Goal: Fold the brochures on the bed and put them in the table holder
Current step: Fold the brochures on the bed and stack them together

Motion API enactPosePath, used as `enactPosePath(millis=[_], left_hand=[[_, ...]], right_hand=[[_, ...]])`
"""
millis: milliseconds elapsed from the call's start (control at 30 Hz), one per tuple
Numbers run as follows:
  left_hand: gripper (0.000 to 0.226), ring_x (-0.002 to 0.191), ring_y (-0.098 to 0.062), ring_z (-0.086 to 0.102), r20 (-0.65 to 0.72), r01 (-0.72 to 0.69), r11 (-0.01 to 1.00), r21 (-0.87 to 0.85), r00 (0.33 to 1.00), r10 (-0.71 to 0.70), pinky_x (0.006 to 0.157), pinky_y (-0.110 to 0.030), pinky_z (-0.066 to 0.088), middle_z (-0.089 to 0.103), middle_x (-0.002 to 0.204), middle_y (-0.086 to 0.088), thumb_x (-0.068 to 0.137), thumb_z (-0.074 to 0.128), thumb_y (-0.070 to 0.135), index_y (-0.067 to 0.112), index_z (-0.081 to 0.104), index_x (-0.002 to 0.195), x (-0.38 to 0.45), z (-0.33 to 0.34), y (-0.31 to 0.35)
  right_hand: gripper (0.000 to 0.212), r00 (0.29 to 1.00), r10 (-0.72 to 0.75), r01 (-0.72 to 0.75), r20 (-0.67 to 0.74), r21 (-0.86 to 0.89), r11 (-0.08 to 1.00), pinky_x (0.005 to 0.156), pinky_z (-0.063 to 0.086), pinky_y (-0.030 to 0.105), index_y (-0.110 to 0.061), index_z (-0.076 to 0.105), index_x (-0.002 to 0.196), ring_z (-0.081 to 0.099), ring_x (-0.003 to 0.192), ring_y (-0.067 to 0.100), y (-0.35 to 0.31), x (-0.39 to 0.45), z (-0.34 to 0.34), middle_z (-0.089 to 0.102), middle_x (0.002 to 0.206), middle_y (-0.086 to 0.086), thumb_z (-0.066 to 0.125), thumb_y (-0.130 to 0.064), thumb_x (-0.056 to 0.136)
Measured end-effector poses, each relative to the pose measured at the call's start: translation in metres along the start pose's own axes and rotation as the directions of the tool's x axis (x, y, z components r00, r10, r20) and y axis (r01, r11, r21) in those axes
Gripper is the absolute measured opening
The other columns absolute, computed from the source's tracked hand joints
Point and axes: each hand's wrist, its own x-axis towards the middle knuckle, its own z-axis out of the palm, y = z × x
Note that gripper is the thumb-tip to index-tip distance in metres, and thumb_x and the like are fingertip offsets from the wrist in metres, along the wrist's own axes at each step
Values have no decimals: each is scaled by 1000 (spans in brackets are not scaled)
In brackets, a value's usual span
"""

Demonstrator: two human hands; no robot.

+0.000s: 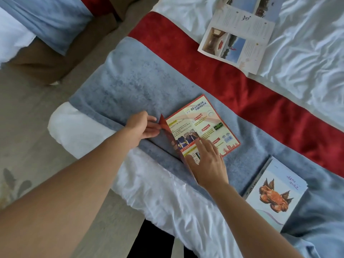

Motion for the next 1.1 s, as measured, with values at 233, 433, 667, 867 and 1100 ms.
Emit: enactPosePath(millis=[233, 433, 667, 867, 1100], left_hand=[[33, 105, -20, 65, 202, -620, 485, 616, 720, 664, 88, -35, 54, 71, 112, -3, 86, 61, 12, 14, 64, 119, 0, 23, -16], [54, 113, -31, 57, 278, -589, 284, 756, 683, 675, 98, -46, 46, 65, 123, -9, 85, 65, 22, 13, 54, 137, 4, 48, -7], [38, 98, -30, 57, 261, -577, 251, 777, 659, 706, 89, -48, 47, 61, 104, -9, 86, 65, 11, 18, 68, 123, 7, 48, -9], [21, 77, -21, 61, 162, -521, 521, 676, 795, 585, 61, -31, 46, 64, 84, 3, 85, 50, 6, 19, 67, 88, -1, 49, -9], [21, 59, -11, 57, 53, -465, 718, 517, 855, 516, 38, -16, 36, 63, 70, 4, 83, 43, 7, 15, 62, 85, -8, 49, 4]], right_hand=[[42, 968, 198, -138, -152, 333, 933, 100, 45, 40, -30, 53, 139, 48, 131, 18, -6, 5, -10, 52, 146, -7, 39, -40, 101], [43, 898, 406, -257, -172, 544, 799, 99, 42, 37, -28, 60, 133, 55, 123, 24, -8, 11, -26, 64, 132, 2, 44, -49, 100], [65, 932, 310, -258, -188, 258, 931, 116, 28, 46, -24, 41, 149, 29, 144, 21, -1, 11, -22, 40, 155, -1, 58, -50, 91], [77, 950, 258, -231, -175, 163, 959, 122, 10, 45, -28, 28, 153, 2, 153, 19, -1, 7, -13, 19, 165, 2, 62, -46, 87], [90, 908, 303, -241, -289, 231, 943, 121, 12, 46, -22, 21, 156, 6, 152, 23, -1, 7, -17, 13, 166, 8, 60, -56, 83]])
